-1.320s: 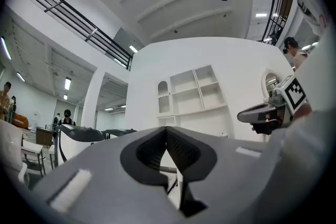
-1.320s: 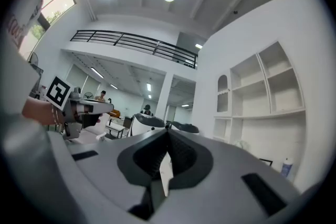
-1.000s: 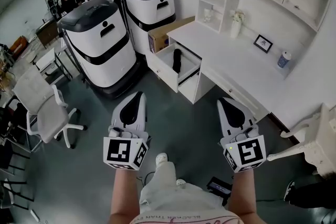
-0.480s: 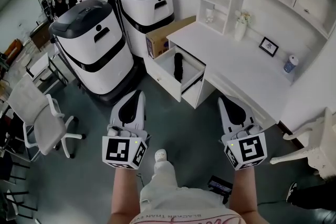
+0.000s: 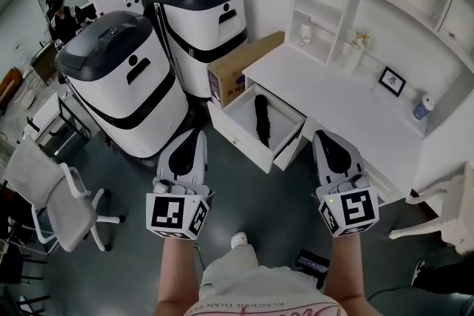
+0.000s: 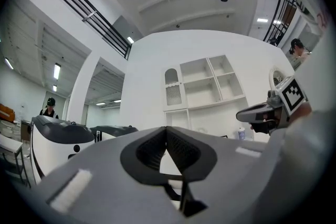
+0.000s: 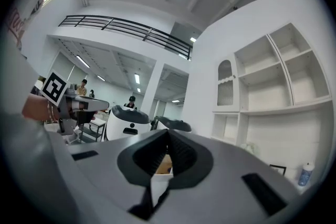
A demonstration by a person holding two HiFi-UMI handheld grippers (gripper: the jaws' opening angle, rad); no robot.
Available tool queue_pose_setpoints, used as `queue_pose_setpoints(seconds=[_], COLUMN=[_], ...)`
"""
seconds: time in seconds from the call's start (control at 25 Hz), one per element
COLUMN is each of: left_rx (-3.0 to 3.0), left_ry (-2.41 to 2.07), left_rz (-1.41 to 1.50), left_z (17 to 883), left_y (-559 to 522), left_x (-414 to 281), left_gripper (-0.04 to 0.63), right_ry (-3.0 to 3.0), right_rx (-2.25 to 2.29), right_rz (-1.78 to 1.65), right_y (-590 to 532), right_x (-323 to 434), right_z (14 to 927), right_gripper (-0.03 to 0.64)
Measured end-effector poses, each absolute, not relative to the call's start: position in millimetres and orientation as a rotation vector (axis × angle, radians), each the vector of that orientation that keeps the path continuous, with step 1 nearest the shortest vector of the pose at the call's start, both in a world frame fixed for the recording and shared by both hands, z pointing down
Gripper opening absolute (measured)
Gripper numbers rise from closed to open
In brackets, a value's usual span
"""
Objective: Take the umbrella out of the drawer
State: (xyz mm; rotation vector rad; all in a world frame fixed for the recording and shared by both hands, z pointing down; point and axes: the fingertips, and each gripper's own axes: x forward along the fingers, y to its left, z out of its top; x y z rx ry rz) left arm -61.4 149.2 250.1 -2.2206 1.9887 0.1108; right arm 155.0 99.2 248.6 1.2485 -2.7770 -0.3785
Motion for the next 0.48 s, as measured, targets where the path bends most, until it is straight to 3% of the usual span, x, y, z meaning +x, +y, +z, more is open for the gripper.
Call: queue_pose_setpoints(seconds=[0.48], left_rx=[-2.297], left_ry=[1.935], left_rz=[0.073], left_z=[261.2], left_y=[68.2], left_x=[-121.4], left_gripper=[0.009], right_ry=[-2.729], right_rx=[1.337], right_rz=[-0.343], right_y=[28.7], right_x=[96.1], right_z=[254.8], right_gripper=[0.005])
